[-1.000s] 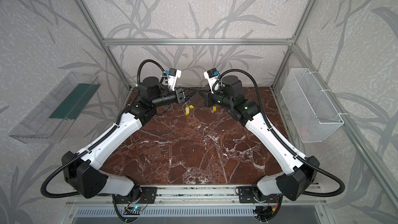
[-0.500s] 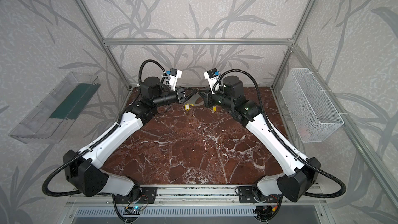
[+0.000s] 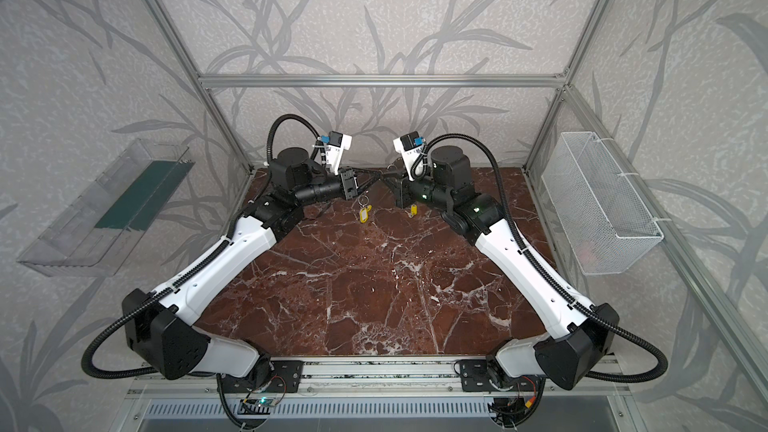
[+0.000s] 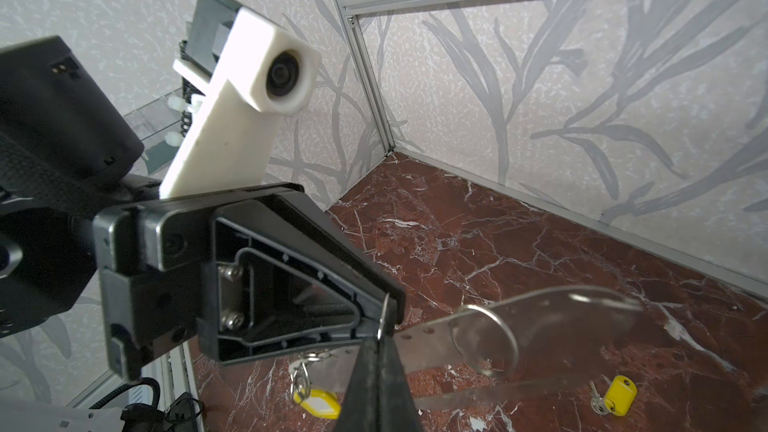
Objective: Put the keys on the keyring
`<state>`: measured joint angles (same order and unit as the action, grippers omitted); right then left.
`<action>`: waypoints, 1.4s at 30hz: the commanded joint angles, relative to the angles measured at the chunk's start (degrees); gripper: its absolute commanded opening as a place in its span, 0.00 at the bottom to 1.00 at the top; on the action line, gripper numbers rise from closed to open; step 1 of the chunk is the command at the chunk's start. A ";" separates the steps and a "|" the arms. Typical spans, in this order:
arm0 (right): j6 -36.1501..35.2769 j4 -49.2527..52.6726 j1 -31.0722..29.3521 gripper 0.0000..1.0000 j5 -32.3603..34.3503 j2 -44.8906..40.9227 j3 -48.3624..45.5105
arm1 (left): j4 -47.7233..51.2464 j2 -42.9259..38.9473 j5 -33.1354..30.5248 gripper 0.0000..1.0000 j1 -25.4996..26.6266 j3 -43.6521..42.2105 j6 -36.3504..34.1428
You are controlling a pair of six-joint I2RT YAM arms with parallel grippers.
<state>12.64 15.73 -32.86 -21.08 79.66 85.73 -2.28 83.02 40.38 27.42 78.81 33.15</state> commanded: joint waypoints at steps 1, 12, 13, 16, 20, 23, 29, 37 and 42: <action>0.36 -1.93 0.12 0.00 -1.51 -1.26 0.08 | -3.26 -0.41 1.43 0.10 0.34 1.15 0.20; 1.37 -2.33 1.39 0.16 -3.14 -1.93 -0.81 | -4.72 -1.82 0.73 0.00 -0.14 -0.18 0.62; 1.97 -2.98 1.84 0.18 -4.06 -2.26 -1.23 | -4.66 -1.86 0.75 0.00 -0.15 -0.31 0.57; 5.56 -5.28 4.43 0.32 -7.31 -3.34 -2.85 | -4.60 -1.91 0.83 0.00 -0.21 -0.41 0.57; 13.44 -11.12 9.56 0.34 -12.33 -4.92 -6.72 | -3.56 -2.34 0.07 0.00 -0.23 -0.32 -0.07; 18.19 -15.48 12.36 0.35 -14.88 -5.81 -9.60 | -0.64 -2.88 -1.71 0.00 -0.25 0.25 -1.82; 17.81 -14.38 12.91 0.36 -15.29 -5.84 -10.22 | 1.44 -4.95 -4.94 0.00 -0.05 -1.04 -4.91; 17.85 -14.50 12.91 0.36 -15.40 -5.00 -9.84 | 1.77 -6.25 -5.66 0.00 0.35 -2.02 -8.15; 17.79 -14.58 12.83 0.36 -16.01 -4.86 -9.88 | -0.60 -8.08 -6.59 0.00 0.67 -4.87 -12.82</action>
<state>30.24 2.96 -19.92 -35.88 75.26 75.64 0.05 77.41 34.52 27.75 75.35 24.64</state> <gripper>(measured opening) 0.362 0.049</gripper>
